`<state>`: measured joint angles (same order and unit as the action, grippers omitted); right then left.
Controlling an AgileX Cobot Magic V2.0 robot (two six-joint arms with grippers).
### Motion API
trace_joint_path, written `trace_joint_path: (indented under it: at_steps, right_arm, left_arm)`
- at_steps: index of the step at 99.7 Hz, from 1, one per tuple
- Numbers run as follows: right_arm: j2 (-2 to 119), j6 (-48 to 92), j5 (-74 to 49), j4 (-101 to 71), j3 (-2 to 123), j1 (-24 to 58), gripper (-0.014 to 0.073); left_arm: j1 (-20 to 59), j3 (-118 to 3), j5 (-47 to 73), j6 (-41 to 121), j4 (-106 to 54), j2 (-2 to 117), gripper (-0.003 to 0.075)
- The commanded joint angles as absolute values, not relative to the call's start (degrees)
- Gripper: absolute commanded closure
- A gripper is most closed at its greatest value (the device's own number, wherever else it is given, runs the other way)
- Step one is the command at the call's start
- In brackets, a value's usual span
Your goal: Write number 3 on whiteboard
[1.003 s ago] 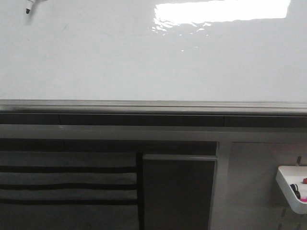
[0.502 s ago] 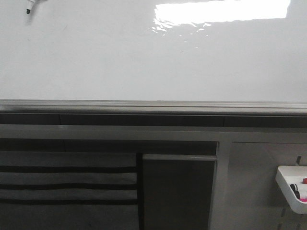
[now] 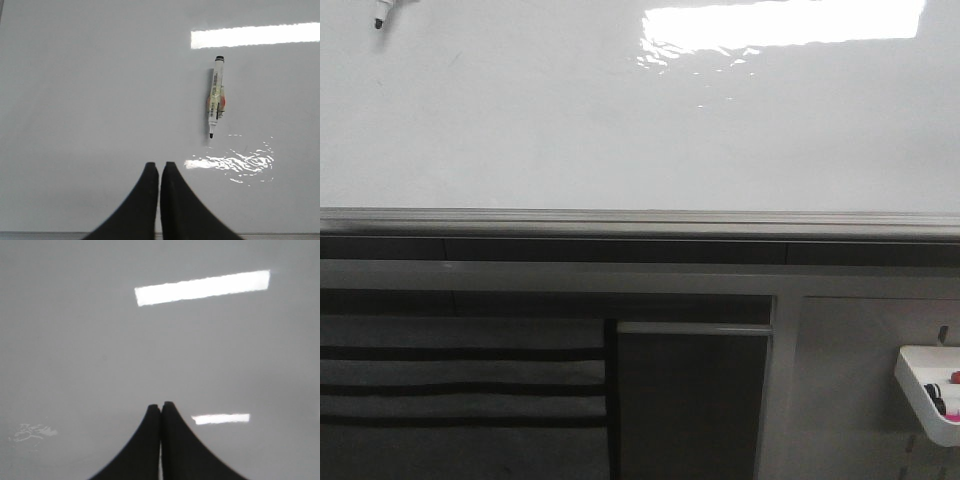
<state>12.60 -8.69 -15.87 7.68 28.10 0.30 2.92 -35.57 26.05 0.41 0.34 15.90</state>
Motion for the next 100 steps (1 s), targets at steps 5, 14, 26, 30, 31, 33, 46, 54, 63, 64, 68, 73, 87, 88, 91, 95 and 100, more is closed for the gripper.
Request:
trace_joint_path:
  at_steps: [5, 14, 26, 30, 31, 33, 46, 54, 63, 64, 68, 73, 87, 88, 91, 95, 100]
  right_arm:
    - [13.81, -8.13, -11.69, 8.04, 30.08, -0.06, 0.0668]
    - [13.81, -8.13, -11.69, 8.58, 30.08, -0.06, 0.0668]
    - [13.81, -8.13, -11.80, 9.21, 30.08, -0.06, 0.0634]
    - [13.81, -8.13, -11.80, 9.21, 30.08, -0.06, 0.0587]
    - [13.81, -8.13, -11.80, 9.31, 30.08, -0.06, 0.0577]
    - [13.81, -8.13, -11.80, 9.31, 30.08, -0.06, 0.0543]
    - [13.81, -8.13, -11.80, 9.33, 29.99, -0.06, 0.0252]
    - [13.81, -8.13, -11.80, 9.33, 29.99, -0.06, 0.0080]
    - [13.81, -8.13, -11.80, 9.33, 29.99, -0.06, 0.0004]
    - [13.81, -8.13, -11.80, 9.33, 29.99, -0.06, 0.0004]
    - [13.81, -8.13, -11.80, 9.33, 29.99, -0.06, 0.0003]
    - [13.81, -8.13, -11.80, 9.33, 29.99, -0.06, 0.0003]
    - [13.81, -8.13, -11.66, 9.33, 29.99, -0.06, 0.0003]
    - [13.81, -8.13, -11.66, 9.33, 29.99, -0.06, 0.0003]
    - [13.81, -8.13, -11.66, 9.33, 29.99, -0.06, 0.0003]
    - [13.81, -8.13, -11.52, 9.33, 29.99, -0.06, 0.0003]
    - [13.81, -8.13, -11.14, 9.33, 29.99, -0.06, 0.0003]
  left_arm:
    - [2.72, -37.32, 22.02, 0.37, 0.34, 17.00, 0.0738]
    - [2.72, -37.32, 22.02, 0.00, 1.17, 17.00, 0.0738]
    - [2.72, -37.32, 21.90, 0.00, 1.06, 17.00, 0.0718]
    - [2.72, -37.32, 21.90, 0.00, 1.06, 17.00, 0.0673]
    - [2.72, -37.32, 21.90, 0.00, 1.06, 17.00, 0.0673]
    - [2.72, -37.32, 21.90, 0.00, 1.06, 17.00, 0.0645]
    - [2.72, -37.32, 22.01, 0.00, 1.06, 17.00, 0.0394]
    - [2.72, -37.32, 22.01, 0.00, 0.97, 17.00, 0.0262]
    - [2.72, -37.32, 22.01, 0.00, 0.68, 17.00, 0.0246]
    - [2.72, -37.32, 22.01, 0.00, 0.68, 17.00, 0.0248]
    - [2.72, -37.32, 22.01, 0.00, 0.68, 17.00, 0.0253]
    - [2.72, -37.32, 22.01, 0.00, 0.68, 17.00, 0.0263]
    - [2.72, -37.32, 22.01, 0.00, 0.68, 17.00, 0.0292]
    - [2.72, -37.32, 22.01, 0.00, 0.68, 17.00, 0.0295]
    - [2.72, -37.32, 22.01, 0.00, 0.68, 17.00, 0.0301]
    - [2.72, -37.32, 21.89, 0.00, 0.54, 17.00, 0.0305]
    - [2.72, -37.32, 21.77, 0.00, 0.00, 17.00, 0.0316]
